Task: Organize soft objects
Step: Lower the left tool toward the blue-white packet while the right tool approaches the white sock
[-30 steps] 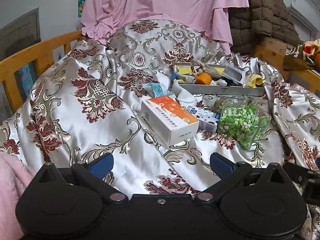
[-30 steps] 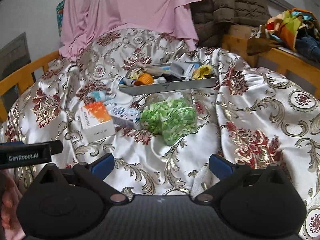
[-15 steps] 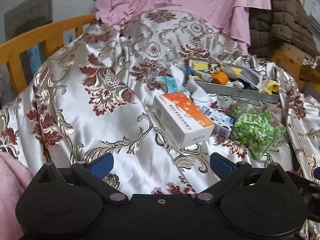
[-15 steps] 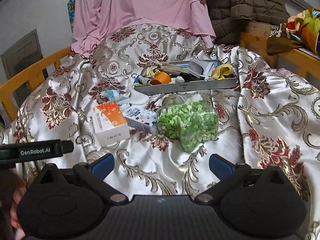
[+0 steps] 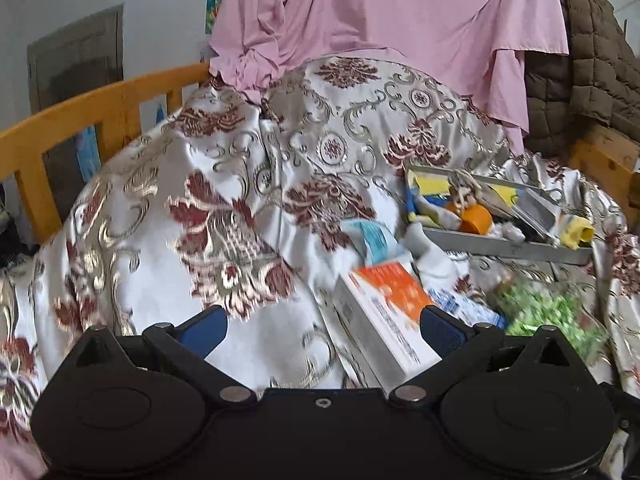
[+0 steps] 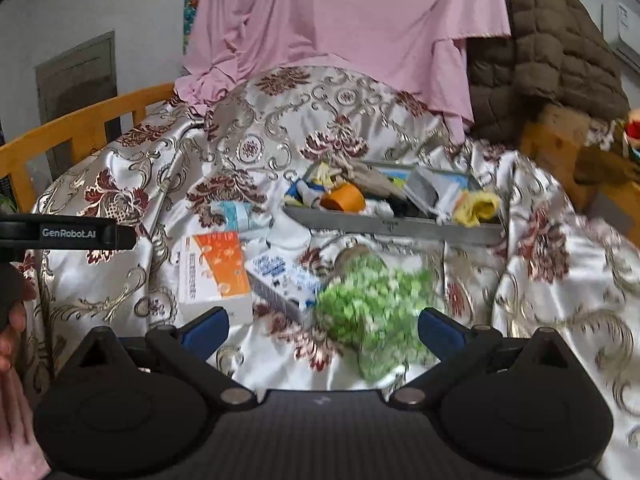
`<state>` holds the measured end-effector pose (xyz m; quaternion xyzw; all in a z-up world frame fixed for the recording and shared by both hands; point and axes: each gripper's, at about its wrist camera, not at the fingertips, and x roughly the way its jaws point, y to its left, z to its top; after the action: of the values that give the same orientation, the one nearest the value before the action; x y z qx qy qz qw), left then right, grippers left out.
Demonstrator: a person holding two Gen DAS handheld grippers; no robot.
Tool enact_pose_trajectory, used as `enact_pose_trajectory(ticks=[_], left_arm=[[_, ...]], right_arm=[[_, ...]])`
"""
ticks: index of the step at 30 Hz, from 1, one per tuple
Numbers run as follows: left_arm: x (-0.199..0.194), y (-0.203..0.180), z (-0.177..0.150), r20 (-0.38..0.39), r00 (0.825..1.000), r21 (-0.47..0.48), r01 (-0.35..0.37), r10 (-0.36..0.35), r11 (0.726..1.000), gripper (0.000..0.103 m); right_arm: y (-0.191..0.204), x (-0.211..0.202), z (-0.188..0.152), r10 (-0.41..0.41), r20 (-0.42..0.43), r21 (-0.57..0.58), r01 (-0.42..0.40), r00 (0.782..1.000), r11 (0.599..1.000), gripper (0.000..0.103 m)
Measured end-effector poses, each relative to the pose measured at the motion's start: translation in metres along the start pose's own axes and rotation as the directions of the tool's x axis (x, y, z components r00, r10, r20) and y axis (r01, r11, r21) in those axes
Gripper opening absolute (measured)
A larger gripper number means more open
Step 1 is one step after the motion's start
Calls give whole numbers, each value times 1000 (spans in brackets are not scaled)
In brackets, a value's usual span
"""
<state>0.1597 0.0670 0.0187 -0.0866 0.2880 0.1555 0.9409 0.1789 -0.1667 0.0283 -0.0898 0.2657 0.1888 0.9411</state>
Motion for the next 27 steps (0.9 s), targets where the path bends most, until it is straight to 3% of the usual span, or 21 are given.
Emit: enact_pose_trajectory(ticks=[12,21,27], left_arm=[[41,-14,28,-21,1000,82,0,2,997,102],[105,-11,53,-73,997,11,22,-21,1000,102],[134,-3,48,-86,990,-59,111,-116,992,102]], right_arm=[[6,45,12,30,26,-67,-28,999,997,103],[15,81,18,18,1,-115,-17,1000,993,103],[18,103,27,11,12,-115,-9,1000,993,103]])
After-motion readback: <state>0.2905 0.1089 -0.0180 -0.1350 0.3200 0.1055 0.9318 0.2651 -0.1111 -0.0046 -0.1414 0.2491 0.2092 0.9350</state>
